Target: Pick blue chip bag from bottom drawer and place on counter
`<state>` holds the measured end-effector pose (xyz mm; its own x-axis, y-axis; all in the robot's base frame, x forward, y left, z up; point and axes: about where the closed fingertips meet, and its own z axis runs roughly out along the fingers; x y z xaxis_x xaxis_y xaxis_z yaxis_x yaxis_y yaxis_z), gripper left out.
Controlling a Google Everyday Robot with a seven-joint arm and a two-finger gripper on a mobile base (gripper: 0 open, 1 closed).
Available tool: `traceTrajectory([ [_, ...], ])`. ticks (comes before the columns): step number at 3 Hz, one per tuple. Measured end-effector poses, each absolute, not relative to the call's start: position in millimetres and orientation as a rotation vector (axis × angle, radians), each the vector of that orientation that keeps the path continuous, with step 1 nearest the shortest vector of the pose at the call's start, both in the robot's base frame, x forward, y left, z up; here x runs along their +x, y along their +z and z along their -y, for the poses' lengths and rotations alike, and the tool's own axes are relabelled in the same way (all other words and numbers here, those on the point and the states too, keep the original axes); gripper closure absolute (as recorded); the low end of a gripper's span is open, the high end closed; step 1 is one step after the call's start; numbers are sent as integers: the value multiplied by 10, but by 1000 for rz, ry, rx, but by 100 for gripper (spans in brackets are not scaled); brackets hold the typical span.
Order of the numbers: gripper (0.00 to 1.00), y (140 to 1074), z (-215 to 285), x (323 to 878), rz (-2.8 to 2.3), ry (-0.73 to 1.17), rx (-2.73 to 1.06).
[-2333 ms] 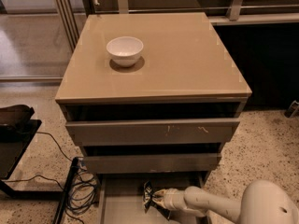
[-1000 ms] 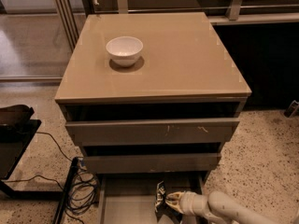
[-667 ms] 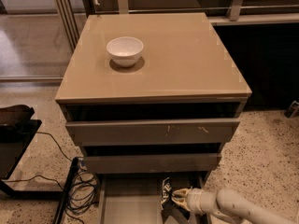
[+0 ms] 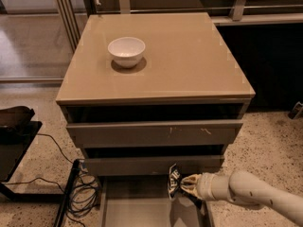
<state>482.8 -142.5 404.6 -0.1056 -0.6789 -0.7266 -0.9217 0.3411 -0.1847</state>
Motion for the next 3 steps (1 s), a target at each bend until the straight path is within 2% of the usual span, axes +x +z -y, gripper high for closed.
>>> traceTrajectory([
  [1,100,4677,1514,4904,-1806,352,-1436],
  [2,100,4678,1514,4904,-1805,352,-1436],
  [3,100,5075,1514,4882,-1751,283,-1459],
])
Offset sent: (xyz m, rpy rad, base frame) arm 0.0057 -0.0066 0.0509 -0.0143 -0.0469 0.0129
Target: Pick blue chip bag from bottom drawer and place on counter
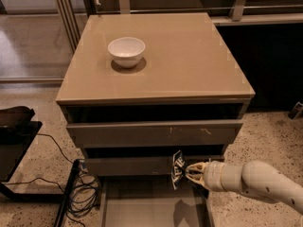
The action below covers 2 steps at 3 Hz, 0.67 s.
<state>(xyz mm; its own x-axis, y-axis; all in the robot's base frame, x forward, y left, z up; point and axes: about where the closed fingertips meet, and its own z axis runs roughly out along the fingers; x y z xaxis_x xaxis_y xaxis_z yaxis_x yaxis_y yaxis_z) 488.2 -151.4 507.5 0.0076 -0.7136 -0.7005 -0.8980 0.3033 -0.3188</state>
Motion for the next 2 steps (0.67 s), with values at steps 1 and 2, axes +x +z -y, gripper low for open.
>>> traceTrajectory([
  [1,100,5801,1478,4729,-1637,179,-1512],
  [2,100,6513,1436,4656,-1534,150,-1565],
])
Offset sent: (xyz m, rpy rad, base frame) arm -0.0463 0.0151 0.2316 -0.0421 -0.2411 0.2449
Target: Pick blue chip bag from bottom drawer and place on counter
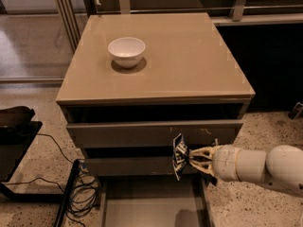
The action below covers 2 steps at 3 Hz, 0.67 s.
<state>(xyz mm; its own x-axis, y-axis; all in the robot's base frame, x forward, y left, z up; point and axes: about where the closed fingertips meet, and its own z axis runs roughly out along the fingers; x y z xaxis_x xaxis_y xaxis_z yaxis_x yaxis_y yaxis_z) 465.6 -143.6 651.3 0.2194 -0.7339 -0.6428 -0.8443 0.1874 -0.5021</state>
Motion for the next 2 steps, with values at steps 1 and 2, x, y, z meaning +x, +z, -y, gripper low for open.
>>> traceTrajectory([
  [1,100,7058,1302,4562,-1483,141,-1655],
  [2,100,7571,1191,4494,-1461,83,-1701],
])
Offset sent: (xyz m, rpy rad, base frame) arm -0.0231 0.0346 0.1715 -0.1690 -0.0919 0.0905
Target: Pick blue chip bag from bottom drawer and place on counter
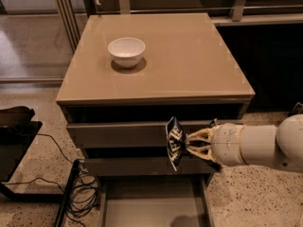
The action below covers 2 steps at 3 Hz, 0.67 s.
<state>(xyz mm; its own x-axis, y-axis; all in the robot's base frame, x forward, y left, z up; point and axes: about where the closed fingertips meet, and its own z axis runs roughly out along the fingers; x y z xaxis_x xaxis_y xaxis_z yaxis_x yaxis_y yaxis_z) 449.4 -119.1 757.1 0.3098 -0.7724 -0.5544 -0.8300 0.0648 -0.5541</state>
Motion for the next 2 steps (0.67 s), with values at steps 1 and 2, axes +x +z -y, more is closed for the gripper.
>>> traceTrajectory([
  [1,100,8195,1101,4431,-1439,-50,-1700],
  [2,100,8196,1101,4431,-1439,-50,-1700],
])
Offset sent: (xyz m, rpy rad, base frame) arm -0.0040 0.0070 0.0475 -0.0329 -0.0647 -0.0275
